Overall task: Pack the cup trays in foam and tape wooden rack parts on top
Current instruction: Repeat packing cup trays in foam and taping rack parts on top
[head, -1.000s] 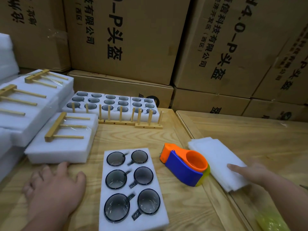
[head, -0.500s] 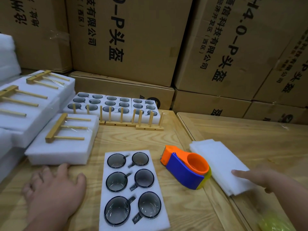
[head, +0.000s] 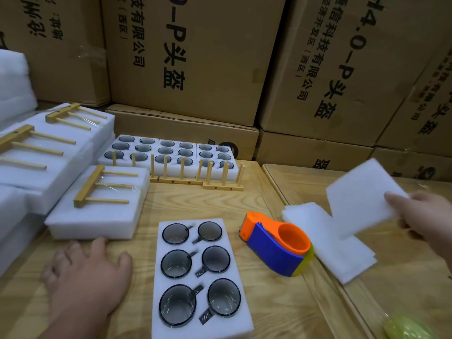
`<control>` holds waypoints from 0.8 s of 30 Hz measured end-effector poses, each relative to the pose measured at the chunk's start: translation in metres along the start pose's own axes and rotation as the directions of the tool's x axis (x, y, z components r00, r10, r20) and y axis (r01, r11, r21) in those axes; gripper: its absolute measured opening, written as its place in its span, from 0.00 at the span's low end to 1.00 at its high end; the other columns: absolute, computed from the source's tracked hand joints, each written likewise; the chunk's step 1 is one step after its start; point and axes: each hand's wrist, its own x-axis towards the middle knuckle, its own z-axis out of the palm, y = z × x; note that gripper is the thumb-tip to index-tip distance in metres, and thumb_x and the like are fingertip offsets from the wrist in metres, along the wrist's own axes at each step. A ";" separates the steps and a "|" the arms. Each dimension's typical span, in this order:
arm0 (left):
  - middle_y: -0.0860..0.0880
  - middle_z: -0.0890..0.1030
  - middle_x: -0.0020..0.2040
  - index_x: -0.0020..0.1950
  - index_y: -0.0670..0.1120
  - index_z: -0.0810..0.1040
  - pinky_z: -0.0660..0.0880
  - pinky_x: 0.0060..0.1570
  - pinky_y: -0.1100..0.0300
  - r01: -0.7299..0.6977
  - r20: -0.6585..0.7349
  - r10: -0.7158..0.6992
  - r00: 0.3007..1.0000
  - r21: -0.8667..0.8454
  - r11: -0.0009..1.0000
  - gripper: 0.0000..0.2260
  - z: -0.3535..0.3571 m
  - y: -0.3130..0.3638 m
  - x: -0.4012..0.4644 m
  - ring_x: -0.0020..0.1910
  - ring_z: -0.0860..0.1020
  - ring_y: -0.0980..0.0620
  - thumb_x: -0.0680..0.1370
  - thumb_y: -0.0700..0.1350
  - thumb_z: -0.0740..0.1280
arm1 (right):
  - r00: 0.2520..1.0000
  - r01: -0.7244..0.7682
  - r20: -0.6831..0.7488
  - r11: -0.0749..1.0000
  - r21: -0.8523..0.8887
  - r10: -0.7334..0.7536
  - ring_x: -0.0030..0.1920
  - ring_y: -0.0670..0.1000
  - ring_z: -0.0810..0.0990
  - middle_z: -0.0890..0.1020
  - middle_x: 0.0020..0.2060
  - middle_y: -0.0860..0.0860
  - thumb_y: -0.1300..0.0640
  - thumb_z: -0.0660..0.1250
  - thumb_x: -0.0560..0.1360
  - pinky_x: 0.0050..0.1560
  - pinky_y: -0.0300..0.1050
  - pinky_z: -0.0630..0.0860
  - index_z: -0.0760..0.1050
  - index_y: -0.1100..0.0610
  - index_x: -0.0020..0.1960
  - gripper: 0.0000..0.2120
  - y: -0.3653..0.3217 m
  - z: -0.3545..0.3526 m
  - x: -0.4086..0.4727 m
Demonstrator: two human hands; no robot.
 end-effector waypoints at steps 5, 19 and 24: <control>0.39 0.64 0.76 0.72 0.55 0.68 0.54 0.75 0.44 -0.006 0.002 0.006 1.000 0.024 1.000 0.25 -0.002 0.002 -0.002 0.76 0.58 0.39 0.77 0.63 0.56 | 0.988 0.077 0.105 0.944 0.320 -0.116 0.28 0.49 0.81 0.83 0.38 0.52 0.39 0.69 0.73 0.25 0.43 0.73 0.82 0.46 0.46 0.11 -0.045 0.004 -0.047; 0.39 0.66 0.75 0.70 0.56 0.69 0.54 0.75 0.43 -0.024 -0.008 0.024 1.000 0.028 0.999 0.24 0.003 -0.004 0.001 0.76 0.59 0.38 0.76 0.63 0.56 | 0.801 0.287 0.366 0.841 0.459 -0.473 0.41 0.47 0.83 0.86 0.43 0.46 0.66 0.66 0.78 0.41 0.45 0.77 0.78 0.51 0.52 0.11 -0.084 0.109 -0.154; 0.39 0.65 0.75 0.70 0.55 0.69 0.54 0.75 0.43 -0.036 -0.018 0.036 0.999 0.018 0.999 0.24 0.003 -0.002 0.000 0.76 0.59 0.38 0.77 0.62 0.56 | 0.707 0.323 0.514 0.868 0.376 -0.486 0.34 0.51 0.76 0.76 0.45 0.59 0.77 0.63 0.75 0.36 0.38 0.71 0.75 0.57 0.43 0.15 -0.098 0.141 -0.155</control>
